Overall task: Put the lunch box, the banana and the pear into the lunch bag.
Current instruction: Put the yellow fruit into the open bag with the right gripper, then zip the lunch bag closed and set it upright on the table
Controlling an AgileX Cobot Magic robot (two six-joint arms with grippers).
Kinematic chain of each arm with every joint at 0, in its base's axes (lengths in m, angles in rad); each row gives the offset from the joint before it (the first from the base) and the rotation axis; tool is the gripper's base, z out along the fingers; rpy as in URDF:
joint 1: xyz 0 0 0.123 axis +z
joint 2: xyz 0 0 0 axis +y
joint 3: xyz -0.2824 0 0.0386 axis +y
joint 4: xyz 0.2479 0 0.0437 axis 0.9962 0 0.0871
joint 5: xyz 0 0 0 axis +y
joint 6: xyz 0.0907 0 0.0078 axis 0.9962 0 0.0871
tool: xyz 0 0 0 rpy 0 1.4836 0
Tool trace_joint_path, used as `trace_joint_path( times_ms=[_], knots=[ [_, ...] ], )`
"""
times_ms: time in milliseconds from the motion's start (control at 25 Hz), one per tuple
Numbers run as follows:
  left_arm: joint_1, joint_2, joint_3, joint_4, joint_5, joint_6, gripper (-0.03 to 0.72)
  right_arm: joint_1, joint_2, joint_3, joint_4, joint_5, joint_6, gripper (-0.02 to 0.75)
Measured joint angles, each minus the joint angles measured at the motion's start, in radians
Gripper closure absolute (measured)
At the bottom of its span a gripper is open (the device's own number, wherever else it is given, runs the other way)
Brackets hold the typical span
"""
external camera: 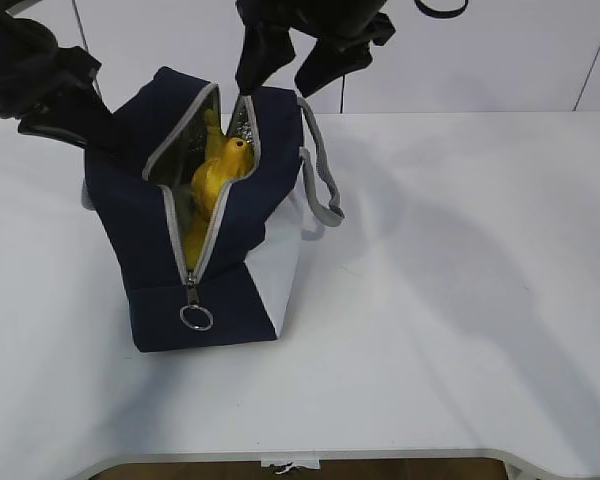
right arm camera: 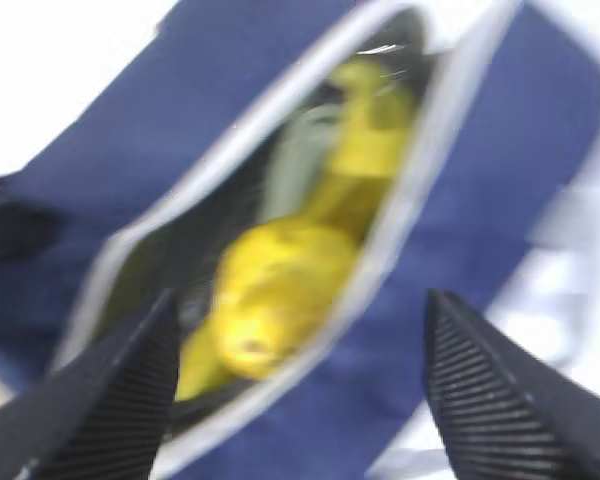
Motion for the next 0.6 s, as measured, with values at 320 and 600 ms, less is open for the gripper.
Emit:
trace_joint_path(
  times_ms=[320, 600],
  knots=[
    [0.0, 0.0, 0.0, 0.002, 0.0, 0.0, 0.676, 0.0, 0.009, 0.021, -0.094, 0.007, 0.055, 0.158],
    [0.0, 0.0, 0.0, 0.002, 0.0, 0.0, 0.676, 0.0, 0.061, 0.041, -0.074, 0.007, 0.07, 0.158]
  ],
)
